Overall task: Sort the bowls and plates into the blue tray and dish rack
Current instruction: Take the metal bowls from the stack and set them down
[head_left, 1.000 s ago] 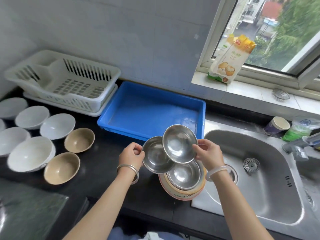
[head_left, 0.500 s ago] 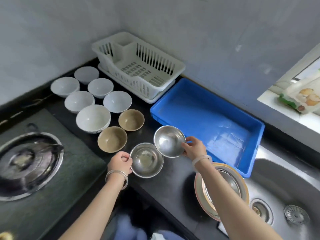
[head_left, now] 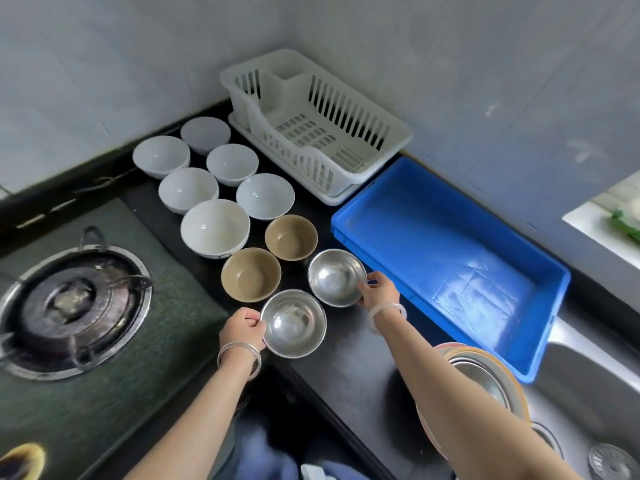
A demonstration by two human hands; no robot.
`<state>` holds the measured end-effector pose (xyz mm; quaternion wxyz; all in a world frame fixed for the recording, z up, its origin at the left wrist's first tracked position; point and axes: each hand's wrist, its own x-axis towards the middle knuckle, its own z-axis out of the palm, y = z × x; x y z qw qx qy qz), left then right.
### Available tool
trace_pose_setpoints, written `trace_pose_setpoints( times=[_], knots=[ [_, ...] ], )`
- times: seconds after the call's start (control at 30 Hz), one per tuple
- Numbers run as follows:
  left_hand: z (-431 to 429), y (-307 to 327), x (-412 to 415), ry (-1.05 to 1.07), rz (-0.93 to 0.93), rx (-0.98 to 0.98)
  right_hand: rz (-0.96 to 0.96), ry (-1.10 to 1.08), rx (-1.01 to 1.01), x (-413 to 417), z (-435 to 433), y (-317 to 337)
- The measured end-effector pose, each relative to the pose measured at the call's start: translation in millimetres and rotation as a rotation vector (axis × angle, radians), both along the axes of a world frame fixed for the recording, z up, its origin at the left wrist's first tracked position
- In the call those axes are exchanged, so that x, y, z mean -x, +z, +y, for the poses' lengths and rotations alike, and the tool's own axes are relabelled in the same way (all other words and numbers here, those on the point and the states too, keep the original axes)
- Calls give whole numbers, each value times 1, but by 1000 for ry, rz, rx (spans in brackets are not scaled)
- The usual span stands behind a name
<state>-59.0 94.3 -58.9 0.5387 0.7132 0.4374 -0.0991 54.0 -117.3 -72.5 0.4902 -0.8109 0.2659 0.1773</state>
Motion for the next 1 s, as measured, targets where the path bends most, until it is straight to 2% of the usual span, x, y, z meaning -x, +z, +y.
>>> trace_pose_setpoints(
  times=[0.63,0.87,1.0],
  knots=[
    [7,-2,0,-15,-11,-46,23,-59,-141,4,16,-5],
    [4,2,3,-67,-43,-134,47,-42,-168,10,15,0],
    [1,6,6,-166,-47,-207,56,6,-192,16,12,7]
  ],
)
